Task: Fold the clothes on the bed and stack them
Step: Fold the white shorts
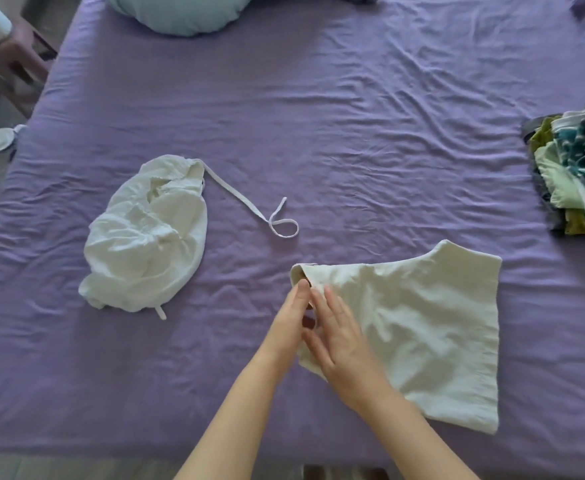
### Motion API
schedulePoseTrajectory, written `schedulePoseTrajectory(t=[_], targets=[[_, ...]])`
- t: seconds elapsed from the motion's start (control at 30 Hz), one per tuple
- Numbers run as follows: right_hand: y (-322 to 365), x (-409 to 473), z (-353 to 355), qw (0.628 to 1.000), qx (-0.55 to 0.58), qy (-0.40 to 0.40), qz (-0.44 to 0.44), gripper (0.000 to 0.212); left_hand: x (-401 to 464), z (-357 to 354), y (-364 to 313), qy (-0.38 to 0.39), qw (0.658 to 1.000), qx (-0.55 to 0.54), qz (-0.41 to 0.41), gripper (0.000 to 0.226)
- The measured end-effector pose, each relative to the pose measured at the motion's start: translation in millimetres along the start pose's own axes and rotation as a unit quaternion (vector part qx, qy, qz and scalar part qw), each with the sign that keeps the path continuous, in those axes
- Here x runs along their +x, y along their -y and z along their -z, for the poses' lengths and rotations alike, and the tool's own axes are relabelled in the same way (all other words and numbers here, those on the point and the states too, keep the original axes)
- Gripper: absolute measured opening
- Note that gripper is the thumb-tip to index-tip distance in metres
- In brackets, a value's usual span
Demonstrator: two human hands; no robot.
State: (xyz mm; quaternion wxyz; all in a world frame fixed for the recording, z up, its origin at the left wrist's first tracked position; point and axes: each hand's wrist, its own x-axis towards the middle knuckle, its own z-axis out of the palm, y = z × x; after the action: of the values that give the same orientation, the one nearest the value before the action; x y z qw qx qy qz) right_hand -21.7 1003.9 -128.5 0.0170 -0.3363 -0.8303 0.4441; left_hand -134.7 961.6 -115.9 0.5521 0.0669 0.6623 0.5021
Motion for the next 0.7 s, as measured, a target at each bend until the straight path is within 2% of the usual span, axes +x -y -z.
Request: schedulePoseTrajectory(t=[0.07, 0.13, 0.27, 0.37, 0.43, 0.53, 0.6, 0.63, 0.7], targets=[[5.9, -13.2, 17.5, 0.999, -0.005, -0.043, -0.006, 0.063, -11.8, -17.9, -8.1, 0.078, 0.997, -0.007, 0.000, 0.050], [2.9, -27.8, 40.3, 0.994, -0.022, -0.102, -0.032, 0.068, -18.2, -39.1, -10.6, 0.139, 0.990, 0.019, -0.022, 0.049], [-16.0, -54.7, 87.1, 0.973, -0.057, -0.193, -0.110, 0.080, -21.7, -99.6, -0.1, 0.205, 0.973, 0.021, -0.106, 0.074], [-51.2, -64.6, 113.7, 0.948, -0.031, -0.222, -0.227, 0.077, -14.1, -144.4, 19.2, 0.250, 0.958, 0.080, -0.118, 0.064], [-77.3, -66.1, 125.7, 0.930, 0.042, -0.240, -0.276, 0.066, -4.5, -158.0, 30.3, 0.229, 0.960, 0.125, -0.102, 0.059], [-127.1, -73.3, 138.2, 0.902, 0.113, -0.260, -0.326, 0.031, 7.7, -177.6, 44.5, 0.176, 0.963, 0.174, -0.107, 0.057], [-158.8, -75.4, 139.0, 0.892, 0.133, -0.260, -0.344, 0.022, 20.2, -179.0, 57.9, 0.100, 0.956, 0.249, -0.120, 0.058], [-171.8, -75.8, 138.5, 0.889, 0.136, -0.261, -0.351, 0.022, 26.8, -176.8, 65.4, 0.054, 0.937, 0.322, -0.127, 0.055], [-193.4, -74.7, 137.8, 0.885, 0.131, -0.264, -0.359, 0.024, 35.7, -171.7, 78.5, 0.004, 0.868, 0.479, -0.134, 0.051]])
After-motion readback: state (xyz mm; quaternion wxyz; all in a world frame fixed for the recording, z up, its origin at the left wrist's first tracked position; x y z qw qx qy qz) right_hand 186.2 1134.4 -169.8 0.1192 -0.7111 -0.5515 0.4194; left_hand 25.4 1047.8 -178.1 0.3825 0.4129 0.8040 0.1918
